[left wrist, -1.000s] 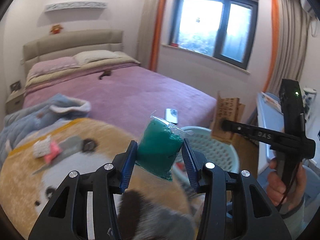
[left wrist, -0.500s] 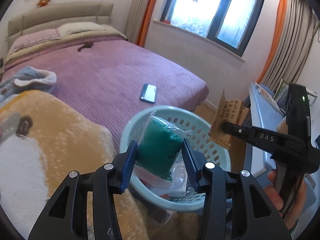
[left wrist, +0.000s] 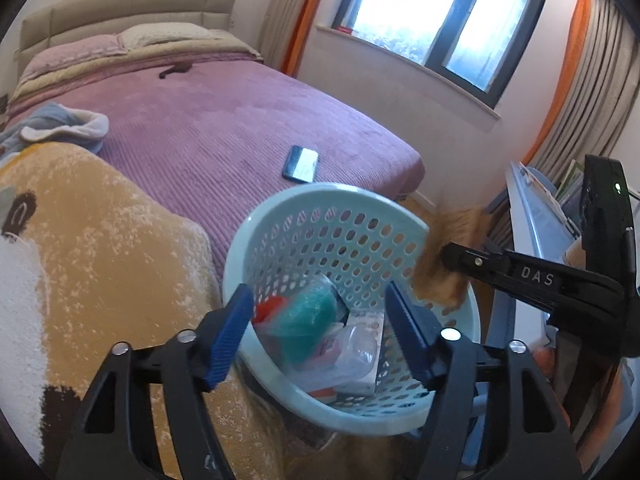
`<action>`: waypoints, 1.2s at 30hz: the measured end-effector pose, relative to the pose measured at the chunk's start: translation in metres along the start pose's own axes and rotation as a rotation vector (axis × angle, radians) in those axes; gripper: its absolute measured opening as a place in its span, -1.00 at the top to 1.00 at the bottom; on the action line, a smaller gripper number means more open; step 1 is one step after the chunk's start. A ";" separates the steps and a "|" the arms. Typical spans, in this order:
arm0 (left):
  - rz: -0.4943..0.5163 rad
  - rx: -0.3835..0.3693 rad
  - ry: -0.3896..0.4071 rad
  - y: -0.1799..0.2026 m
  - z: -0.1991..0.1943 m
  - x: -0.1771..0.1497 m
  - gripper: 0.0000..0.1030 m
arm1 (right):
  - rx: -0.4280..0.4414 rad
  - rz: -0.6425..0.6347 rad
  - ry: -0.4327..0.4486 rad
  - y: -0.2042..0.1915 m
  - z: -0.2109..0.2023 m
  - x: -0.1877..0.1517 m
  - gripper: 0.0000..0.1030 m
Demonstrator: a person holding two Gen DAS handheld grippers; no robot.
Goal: Collect trash
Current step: 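Carry teal bag and wooden booklet over the blue basket and release both, then move both open grippers back over the rug toward the remaining items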
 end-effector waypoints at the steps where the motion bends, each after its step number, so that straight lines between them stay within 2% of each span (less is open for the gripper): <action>1: 0.002 0.001 -0.006 -0.001 0.001 -0.001 -0.39 | 0.000 -0.002 -0.005 -0.001 0.001 -0.002 0.60; 4: 0.010 -0.005 0.002 -0.001 -0.007 -0.002 -0.39 | 0.003 -0.001 0.006 0.000 -0.003 -0.004 0.39; 6: 0.020 -0.005 0.024 -0.001 -0.017 0.000 -0.39 | 0.011 -0.008 0.021 -0.003 -0.011 -0.004 0.14; 7: 0.025 -0.001 0.040 -0.001 -0.024 0.000 -0.40 | 0.018 -0.018 0.038 -0.008 -0.017 -0.004 0.11; 12: 0.032 0.034 0.129 -0.002 -0.068 0.002 -0.42 | 0.093 -0.066 0.069 -0.033 -0.039 -0.006 0.09; 21: -0.036 0.115 0.269 -0.027 -0.161 0.006 -0.48 | 0.251 -0.199 0.104 -0.101 -0.080 -0.014 0.09; 27: -0.139 0.234 0.357 -0.054 -0.227 0.002 -0.48 | 0.340 -0.275 0.074 -0.146 -0.088 -0.028 0.09; 28: -0.165 0.277 0.382 -0.057 -0.242 0.001 -0.48 | 0.349 -0.283 0.070 -0.152 -0.088 -0.029 0.09; 33: -0.225 0.355 0.447 -0.043 -0.277 -0.006 -0.48 | 0.391 -0.328 0.051 -0.177 -0.091 -0.034 0.09; 36: -0.243 0.359 0.452 -0.028 -0.282 0.000 -0.48 | 0.414 -0.355 0.038 -0.188 -0.093 -0.040 0.09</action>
Point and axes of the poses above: each gripper's, at about its wrist camera, not at the fingertips, and z roughly the way its jaws point, y to its right, x to its top, the point moved 3 cm from there along z, roughly the way its jaws point, and after that the axes turned 3 degrees about x, right-handed, at the moved point
